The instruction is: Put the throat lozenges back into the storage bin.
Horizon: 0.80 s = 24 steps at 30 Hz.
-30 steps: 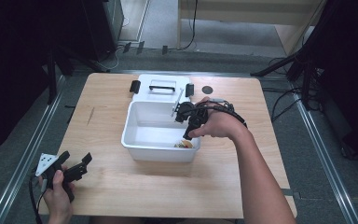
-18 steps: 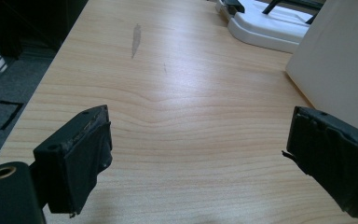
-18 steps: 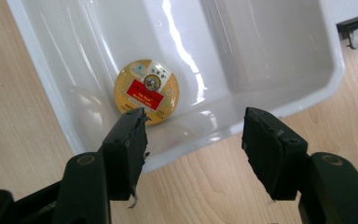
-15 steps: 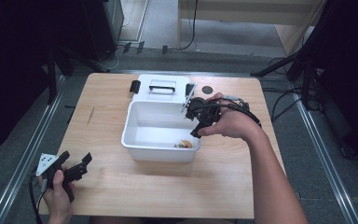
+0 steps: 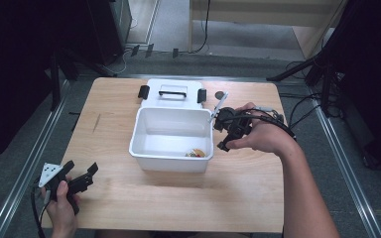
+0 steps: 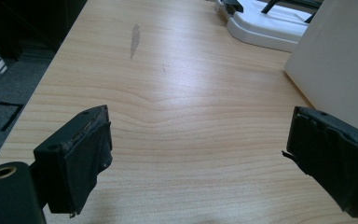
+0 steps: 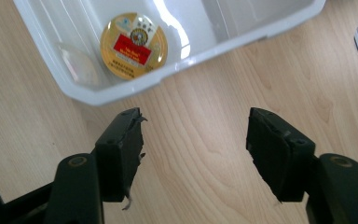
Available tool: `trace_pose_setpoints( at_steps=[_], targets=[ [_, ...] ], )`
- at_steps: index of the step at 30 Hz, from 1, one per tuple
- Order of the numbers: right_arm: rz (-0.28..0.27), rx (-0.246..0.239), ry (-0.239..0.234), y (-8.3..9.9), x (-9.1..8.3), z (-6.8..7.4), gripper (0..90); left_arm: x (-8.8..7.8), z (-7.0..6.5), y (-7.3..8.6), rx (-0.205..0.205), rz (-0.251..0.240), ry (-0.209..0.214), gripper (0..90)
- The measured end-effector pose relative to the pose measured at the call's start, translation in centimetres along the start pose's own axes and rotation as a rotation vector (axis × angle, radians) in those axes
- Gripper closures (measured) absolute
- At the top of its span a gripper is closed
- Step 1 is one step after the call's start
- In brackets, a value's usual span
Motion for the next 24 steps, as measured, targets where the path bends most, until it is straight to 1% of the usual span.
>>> trace_pose_setpoints(
  at_steps=[3, 5, 9, 10, 11, 13, 14, 15, 16, 18, 20, 21, 22, 24],
  targets=[
    [0.006, 0.006, 0.006, 0.6, 0.2, -0.2, 33.4, 0.0, 0.0, 0.0, 0.003, -0.004, 0.001, 7.5],
    [0.015, 0.016, 0.014, 1.6, 0.6, -0.4, 30.2, 0.0, -0.1, 0.0, 0.009, -0.008, 0.004, 7.4],
    [0.028, 0.034, 0.011, 2.9, 1.0, -0.6, 27.0, -0.1, -0.1, 0.0, 0.014, -0.009, 0.003, 7.4],
    [0.028, 0.034, 0.011, 2.9, 1.0, -0.6, 27.0, -0.1, -0.1, 0.0, 0.014, -0.009, 0.003, 7.3],
    [0.034, 0.043, 0.006, 3.5, 1.2, -0.7, 22.2, -0.1, -0.2, 0.0, 0.013, -0.009, -0.002, 7.0],
    [0.038, 0.046, 0.005, 3.7, 1.3, -0.8, 20.6, -0.1, -0.2, 0.0, 0.011, -0.011, -0.002, 3.9],
    [0.045, 0.053, 0.004, 4.1, 1.4, -0.8, 18.4, -0.1, -0.2, 0.0, 0.010, -0.013, -0.002, 3.9],
    [0.048, 0.058, 0.003, 4.5, 1.5, -0.9, 15.4, -0.1, -0.2, 0.0, 0.011, -0.014, -0.004, 1.6],
    [0.052, 0.062, 0.004, 4.9, 1.6, -1.0, 14.4, -0.1, -0.2, 0.0, 0.011, -0.015, -0.006, 0.0],
    [0.050, 0.079, 0.010, 5.6, 1.8, -1.0, 13.9, -0.1, -0.3, 0.0, 0.018, -0.008, -0.024, 0.0],
    [0.038, 0.098, 0.035, 6.4, 1.9, -1.1, 13.6, -0.1, -0.3, 0.0, 0.027, -0.002, -0.037, 0.0],
    [0.033, 0.105, 0.043, 6.6, 2.0, -1.2, 11.9, -0.1, -0.4, 0.0, 0.030, -0.001, -0.040, 0.0],
    [0.025, 0.118, 0.054, 7.0, 2.1, -1.3, 8.1, -0.1, -0.4, 0.0, 0.032, -0.001, -0.041, 0.0],
    [0.023, 0.158, 0.050, 7.7, 2.4, -1.6, 0.0, -0.1, -0.4, 0.0, 0.032, 0.000, -0.042, 0.0]
  ],
)
Point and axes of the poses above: each handheld gripper's, and its own axes: x roughly forward along the jaws, y roughly out of its underside, z roughly to its left, the point moved 1 cm from there along x, roughly forward along the jaws, and after that the axes turned 11 degrees about x, right-handed, at the moved point
